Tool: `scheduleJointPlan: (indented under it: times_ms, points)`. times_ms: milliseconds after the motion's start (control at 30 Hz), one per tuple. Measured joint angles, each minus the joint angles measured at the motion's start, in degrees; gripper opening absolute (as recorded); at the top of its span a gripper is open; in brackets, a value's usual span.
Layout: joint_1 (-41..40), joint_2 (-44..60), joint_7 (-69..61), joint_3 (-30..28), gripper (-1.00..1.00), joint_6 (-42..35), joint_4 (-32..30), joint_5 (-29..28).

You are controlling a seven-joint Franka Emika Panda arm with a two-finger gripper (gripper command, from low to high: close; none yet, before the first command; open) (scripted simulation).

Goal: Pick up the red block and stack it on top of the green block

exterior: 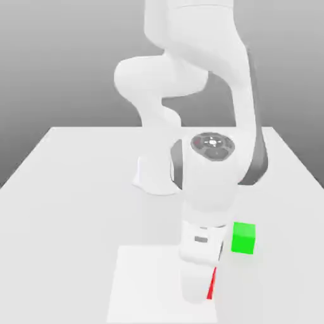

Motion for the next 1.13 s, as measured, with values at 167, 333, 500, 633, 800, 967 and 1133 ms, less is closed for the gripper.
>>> scheduleJointPlan:
  times_ms: [167,333,500,633,800,967,1133]
  points:
    - [2.10,-9.93,4.08,0.31,-1.00,-6.88,-3.06,-3.03]
    - [9.50,-20.09,12.13,4.94,-1.00,-9.27,-10.89,-3.53]
    - [12.90,-24.12,17.67,9.50,-1.00,-7.56,-16.46,-3.32]
    - [12.85,-16.68,18.77,9.69,-1.00,-0.11,-16.46,-4.43]
    - [13.03,-13.11,19.54,9.22,1.00,3.33,-16.33,-5.51]
    - [13.27,-14.35,19.19,9.24,1.00,2.22,-16.39,-5.02]
    - [13.66,-23.99,18.27,9.16,1.00,-7.00,-16.79,-3.68]
